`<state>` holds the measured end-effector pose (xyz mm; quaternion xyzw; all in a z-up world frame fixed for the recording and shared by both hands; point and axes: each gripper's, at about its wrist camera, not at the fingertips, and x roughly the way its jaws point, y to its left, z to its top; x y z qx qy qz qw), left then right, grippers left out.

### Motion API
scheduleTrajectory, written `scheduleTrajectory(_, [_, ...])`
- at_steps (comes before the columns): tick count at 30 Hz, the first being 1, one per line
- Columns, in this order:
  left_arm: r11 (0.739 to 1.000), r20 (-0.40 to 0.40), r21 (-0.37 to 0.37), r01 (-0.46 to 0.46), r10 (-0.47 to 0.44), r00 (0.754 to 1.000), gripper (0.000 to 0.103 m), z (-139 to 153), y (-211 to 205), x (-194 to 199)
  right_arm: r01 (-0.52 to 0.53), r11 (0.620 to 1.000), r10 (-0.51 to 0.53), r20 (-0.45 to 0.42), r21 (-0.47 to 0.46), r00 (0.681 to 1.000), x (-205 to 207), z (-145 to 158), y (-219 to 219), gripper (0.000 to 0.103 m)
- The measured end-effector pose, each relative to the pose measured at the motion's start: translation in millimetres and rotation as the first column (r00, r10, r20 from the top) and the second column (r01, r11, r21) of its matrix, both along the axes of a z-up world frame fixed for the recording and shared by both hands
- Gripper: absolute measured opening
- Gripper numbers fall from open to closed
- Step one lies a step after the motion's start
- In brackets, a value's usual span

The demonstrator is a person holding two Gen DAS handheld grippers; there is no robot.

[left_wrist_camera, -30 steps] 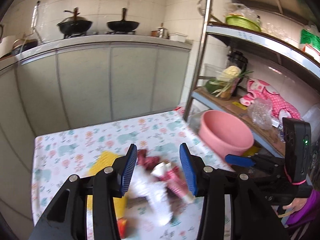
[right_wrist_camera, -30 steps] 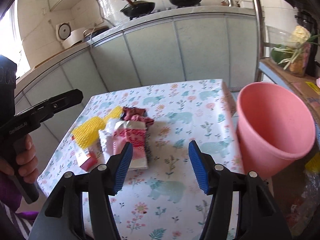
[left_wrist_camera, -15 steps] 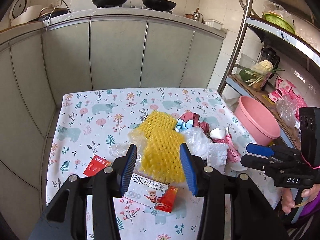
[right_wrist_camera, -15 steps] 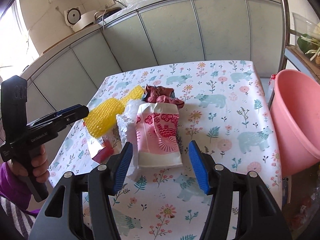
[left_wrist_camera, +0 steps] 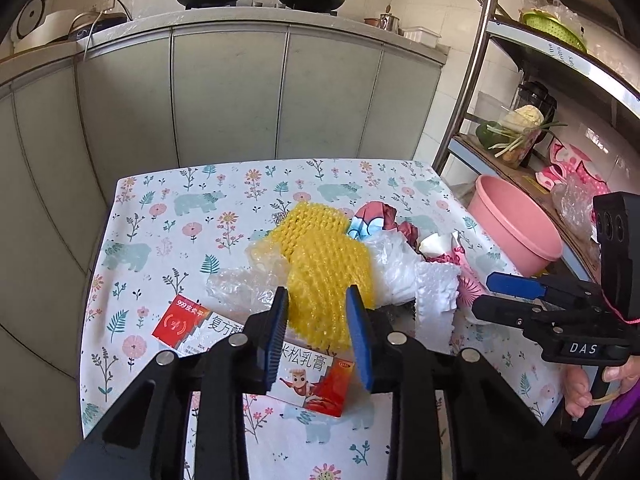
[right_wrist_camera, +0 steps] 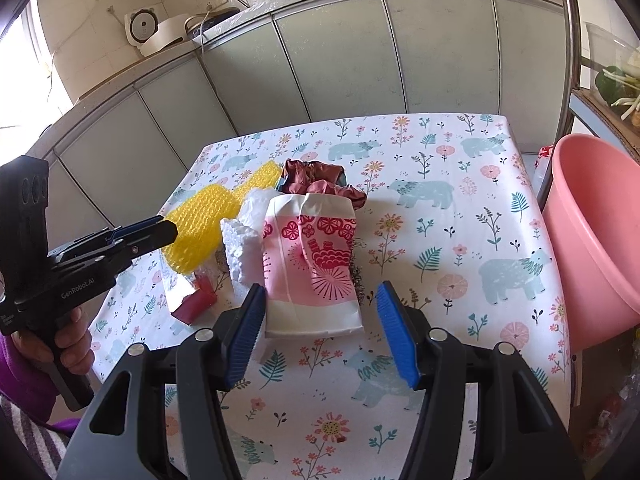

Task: Collect trash
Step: 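Move both tools back over the table to the yellow foam net and pink paper bag, then grasp the yellow foam net with the left tool while the right tool grasps the pink paper bag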

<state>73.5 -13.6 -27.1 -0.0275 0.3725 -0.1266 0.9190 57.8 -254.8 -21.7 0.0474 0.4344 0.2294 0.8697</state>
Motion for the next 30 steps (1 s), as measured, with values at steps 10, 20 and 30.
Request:
scheduleTrajectory(10, [0.999,0.043,-0.028,0.027,-0.026,0.999,0.007,12,-4,-10,0.002,1.0,-0.002,0.02,-0.019,1.0,-5,-1,-3,0.047])
scheduleTrajectory(20, [0.998,0.098,-0.054,0.041,-0.036,0.995,0.007,28,-6,-17,0.029,1.0,-0.029,0.06,-0.004,0.998,-9,9,-17,0.013])
scheduleTrajectory(30, [0.994,0.142,-0.092,0.057,-0.044,0.989,0.007,42,-14,-18,0.059,0.998,-0.061,0.165,0.014,0.984,-21,31,-30,0.013])
